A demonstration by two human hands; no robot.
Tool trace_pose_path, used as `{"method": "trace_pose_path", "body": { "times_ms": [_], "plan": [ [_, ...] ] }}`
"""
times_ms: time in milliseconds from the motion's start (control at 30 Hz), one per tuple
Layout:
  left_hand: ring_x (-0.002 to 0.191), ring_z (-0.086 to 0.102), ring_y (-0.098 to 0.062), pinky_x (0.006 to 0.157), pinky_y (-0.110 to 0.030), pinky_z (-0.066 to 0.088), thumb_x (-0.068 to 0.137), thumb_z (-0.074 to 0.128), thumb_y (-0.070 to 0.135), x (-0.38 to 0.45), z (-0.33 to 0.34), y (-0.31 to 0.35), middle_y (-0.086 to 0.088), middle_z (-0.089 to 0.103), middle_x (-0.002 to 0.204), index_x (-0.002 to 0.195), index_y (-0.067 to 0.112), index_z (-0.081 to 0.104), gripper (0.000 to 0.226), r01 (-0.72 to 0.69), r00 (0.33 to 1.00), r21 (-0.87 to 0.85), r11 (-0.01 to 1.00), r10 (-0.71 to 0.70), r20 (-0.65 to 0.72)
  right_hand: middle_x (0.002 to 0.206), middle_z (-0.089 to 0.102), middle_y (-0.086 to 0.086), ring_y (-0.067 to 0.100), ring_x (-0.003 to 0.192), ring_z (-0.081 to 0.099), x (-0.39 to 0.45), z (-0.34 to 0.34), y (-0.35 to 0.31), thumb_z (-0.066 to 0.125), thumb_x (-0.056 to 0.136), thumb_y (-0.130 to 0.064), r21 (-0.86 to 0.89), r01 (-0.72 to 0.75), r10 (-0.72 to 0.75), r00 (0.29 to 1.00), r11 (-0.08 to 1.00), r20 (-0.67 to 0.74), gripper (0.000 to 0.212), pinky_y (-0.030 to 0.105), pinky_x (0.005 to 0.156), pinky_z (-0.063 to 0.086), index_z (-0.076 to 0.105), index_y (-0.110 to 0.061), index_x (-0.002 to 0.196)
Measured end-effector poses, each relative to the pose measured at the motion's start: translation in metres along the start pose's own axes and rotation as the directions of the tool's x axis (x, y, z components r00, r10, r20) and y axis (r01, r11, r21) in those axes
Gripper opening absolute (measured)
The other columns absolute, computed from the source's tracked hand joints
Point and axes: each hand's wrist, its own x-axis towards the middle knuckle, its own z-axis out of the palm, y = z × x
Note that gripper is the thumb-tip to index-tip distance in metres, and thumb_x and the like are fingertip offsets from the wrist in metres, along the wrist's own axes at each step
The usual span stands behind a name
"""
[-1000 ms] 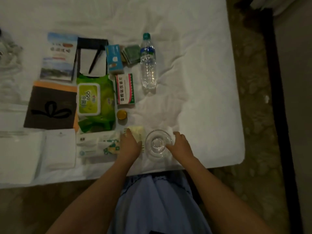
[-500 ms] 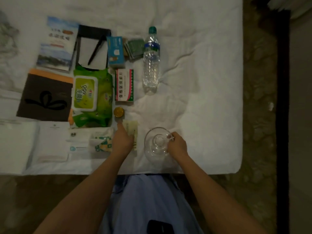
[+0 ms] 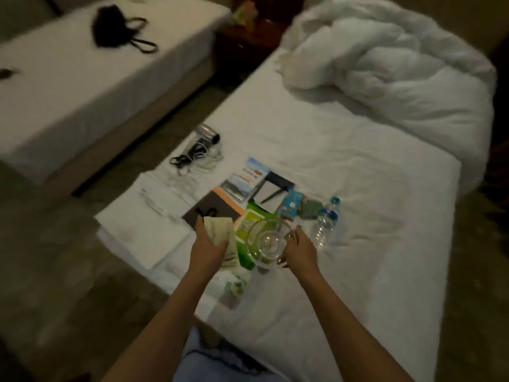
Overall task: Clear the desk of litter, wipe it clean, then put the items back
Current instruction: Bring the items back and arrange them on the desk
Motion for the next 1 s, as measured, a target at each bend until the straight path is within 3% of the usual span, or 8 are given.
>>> {"method": "trace_pose_path", "body": {
  "times_ms": [67, 167, 300, 433, 600, 700, 833, 1000],
  "plan": [
    [0.127, 0.044, -0.038, 0.101, -0.042, 0.040, 0.089, 0.061, 0.009, -0.008, -0.031, -0.008, -0.019, 0.037, 0.146, 0.152, 0.015, 0.007, 0.083, 0.055, 0.995, -0.036, 0.998, -0.058, -0.082, 0.106, 0.059, 0.016, 0.035, 0.103, 0.056, -0.013, 0.021, -0.029, 0.044, 0.095, -0.017, -0.050, 0.086, -0.083, 0.994, 0.995, 0.071, 0.018, 0.041, 0.087, 0.047, 0.057, -0.013, 0.107],
    [0.127, 0.045, -0.037, 0.102, -0.041, 0.039, 0.090, 0.059, 0.009, -0.024, -0.077, -0.026, -0.018, 0.039, 0.146, 0.152, 0.018, 0.005, 0.082, 0.140, 0.969, -0.136, 0.981, -0.164, -0.185, 0.090, 0.055, 0.009, 0.024, 0.087, 0.052, -0.034, 0.058, -0.061, 0.043, 0.095, -0.007, -0.091, 0.206, -0.186, 0.963, 0.974, 0.194, 0.012, 0.029, 0.071, 0.036, 0.055, -0.008, 0.096],
    [0.129, 0.044, -0.034, 0.104, -0.040, 0.037, 0.089, 0.058, 0.003, -0.057, -0.140, -0.069, -0.015, 0.042, 0.144, 0.148, 0.009, 0.020, 0.071, 0.176, 0.912, -0.276, 0.945, -0.262, -0.315, 0.089, 0.060, 0.013, 0.026, 0.069, 0.064, -0.069, 0.125, -0.091, 0.040, 0.097, -0.009, -0.119, 0.322, -0.255, 0.887, 0.939, 0.385, 0.015, 0.027, 0.056, 0.051, 0.054, -0.008, 0.092],
    [0.121, 0.051, -0.033, 0.097, -0.038, 0.042, 0.088, 0.058, 0.002, -0.098, -0.206, -0.126, -0.013, 0.052, 0.132, 0.143, 0.007, 0.029, 0.062, 0.212, 0.822, -0.397, 0.893, -0.383, -0.422, 0.083, 0.060, 0.008, 0.033, 0.077, 0.065, -0.117, 0.208, -0.106, 0.044, 0.091, -0.011, -0.161, 0.418, -0.280, 0.802, 0.894, 0.528, 0.017, 0.052, 0.073, 0.055, 0.052, -0.019, 0.079],
    [0.118, 0.053, -0.032, 0.090, -0.034, 0.043, 0.088, 0.056, 0.002, -0.150, -0.289, -0.202, -0.012, 0.055, 0.129, 0.141, 0.011, 0.032, 0.058, 0.243, 0.688, -0.520, 0.819, -0.523, -0.502, 0.085, 0.061, 0.005, 0.028, 0.086, 0.061, -0.211, 0.305, -0.118, 0.048, 0.092, -0.012, -0.168, 0.520, -0.294, 0.687, 0.837, 0.665, 0.011, 0.045, 0.078, 0.053, 0.058, -0.010, 0.088],
    [0.117, 0.052, -0.030, 0.085, -0.033, 0.043, 0.089, 0.053, 0.002, -0.177, -0.332, -0.243, -0.010, 0.052, 0.131, 0.147, 0.016, 0.024, 0.066, 0.254, 0.627, -0.558, 0.790, -0.574, -0.527, 0.093, 0.064, 0.004, 0.023, 0.092, 0.060, -0.255, 0.362, -0.113, 0.049, 0.096, -0.016, -0.150, 0.577, -0.292, 0.599, 0.803, 0.745, 0.017, 0.027, 0.075, 0.044, 0.063, -0.009, 0.101],
    [0.123, 0.048, -0.030, 0.089, -0.033, 0.042, 0.091, 0.052, 0.001, -0.215, -0.387, -0.297, -0.009, 0.046, 0.139, 0.152, 0.020, 0.011, 0.076, 0.233, 0.562, -0.591, 0.772, -0.603, -0.566, 0.095, 0.062, 0.004, 0.021, 0.092, 0.058, -0.316, 0.433, -0.114, 0.049, 0.095, -0.012, -0.143, 0.637, -0.277, 0.512, 0.758, 0.813, 0.018, 0.029, 0.078, 0.044, 0.063, -0.009, 0.105],
    [0.125, 0.047, -0.031, 0.096, -0.044, 0.044, 0.094, 0.050, 0.005, -0.272, -0.446, -0.358, -0.009, 0.044, 0.142, 0.152, 0.025, 0.007, 0.075, 0.224, 0.406, -0.674, 0.704, -0.696, -0.593, 0.090, 0.066, 0.012, 0.027, 0.082, 0.064, -0.394, 0.517, -0.113, 0.047, 0.088, 0.000, -0.116, 0.660, -0.212, 0.395, 0.742, 0.894, 0.018, 0.038, 0.075, 0.055, 0.059, -0.014, 0.086]
  ]
}}
